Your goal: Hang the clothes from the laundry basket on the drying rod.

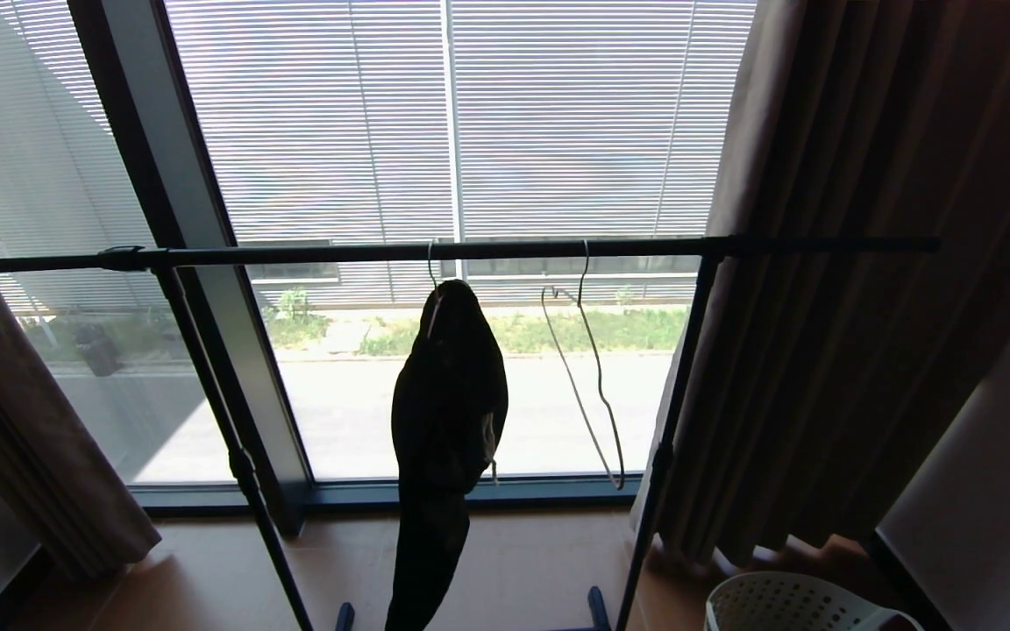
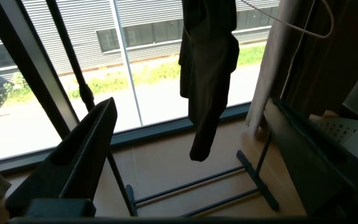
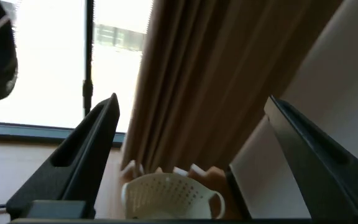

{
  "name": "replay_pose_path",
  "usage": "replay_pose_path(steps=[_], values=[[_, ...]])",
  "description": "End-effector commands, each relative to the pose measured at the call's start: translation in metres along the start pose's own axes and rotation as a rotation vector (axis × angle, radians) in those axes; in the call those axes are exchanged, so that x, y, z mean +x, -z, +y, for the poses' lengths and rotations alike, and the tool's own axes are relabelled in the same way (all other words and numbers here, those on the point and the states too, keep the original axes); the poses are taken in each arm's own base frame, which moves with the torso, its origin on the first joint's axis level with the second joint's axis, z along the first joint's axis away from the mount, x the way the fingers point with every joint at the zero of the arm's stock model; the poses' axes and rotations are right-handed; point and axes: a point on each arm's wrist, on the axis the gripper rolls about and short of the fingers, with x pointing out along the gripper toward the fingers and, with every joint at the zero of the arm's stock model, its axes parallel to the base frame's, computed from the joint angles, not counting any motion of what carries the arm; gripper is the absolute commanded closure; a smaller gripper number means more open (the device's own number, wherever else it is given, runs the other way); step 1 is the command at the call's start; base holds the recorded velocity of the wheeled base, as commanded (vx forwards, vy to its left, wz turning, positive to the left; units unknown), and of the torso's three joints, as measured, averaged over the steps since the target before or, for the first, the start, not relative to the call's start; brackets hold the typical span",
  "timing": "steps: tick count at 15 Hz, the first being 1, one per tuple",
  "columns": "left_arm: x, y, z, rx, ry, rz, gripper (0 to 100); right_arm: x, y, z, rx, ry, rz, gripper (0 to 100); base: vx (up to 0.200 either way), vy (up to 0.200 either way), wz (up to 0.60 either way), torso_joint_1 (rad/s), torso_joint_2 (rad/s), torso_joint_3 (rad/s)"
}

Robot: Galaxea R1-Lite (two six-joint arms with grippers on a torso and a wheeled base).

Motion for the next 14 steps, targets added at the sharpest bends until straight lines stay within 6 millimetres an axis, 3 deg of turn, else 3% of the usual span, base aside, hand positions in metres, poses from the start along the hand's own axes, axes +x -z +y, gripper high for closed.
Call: replay_pose_path(steps=[1, 2, 3, 5, 6, 11, 14], values=[[-0.0004, 0.0001, -0.0001, 0.002, -0.002, -0.007, 0, -0.0010, 0.0011, -0.0004, 0.062, -0.108, -0.027, 0, 0.000, 0.000, 0.00, 0.000, 0.00, 0.000], [-0.0005, 0.0002, -0.0002, 0.002, -0.007, -0.008, 0, -0.0008, 0.0011, -0.0006, 0.058, -0.092, -0.021, 0, 0.000, 0.000, 0.00, 0.000, 0.00, 0.000], [-0.0005, 0.0002, -0.0002, 0.002, -0.007, -0.008, 0, -0.0028, 0.0011, -0.0002, -0.004, 0.054, -0.014, 0, 0.000, 0.000, 0.00, 0.000, 0.00, 0.000], [-0.0005, 0.0002, -0.0002, 0.004, -0.007, -0.008, 0, -0.0047, 0.0014, -0.0010, -0.054, 0.179, -0.001, 0, 0.000, 0.000, 0.00, 0.000, 0.00, 0.000], [-0.0005, 0.0002, -0.0002, 0.004, -0.005, -0.008, 0, -0.0047, 0.0014, -0.0010, -0.051, 0.182, -0.001, 0, 0.000, 0.000, 0.00, 0.000, 0.00, 0.000], [-0.0005, 0.0000, -0.0002, 0.002, -0.007, -0.009, 0, -0.0015, 0.0065, 0.0031, 0.148, -0.147, 0.034, 0, -0.200, 0.000, 0.00, 0.005, 0.00, 0.000], [-0.0006, 0.0002, -0.0002, 0.002, -0.007, -0.009, 0, -0.0023, 0.0068, 0.0036, 0.129, -0.128, 0.028, 0, -0.133, 0.000, 0.00, -0.005, 0.00, 0.003]])
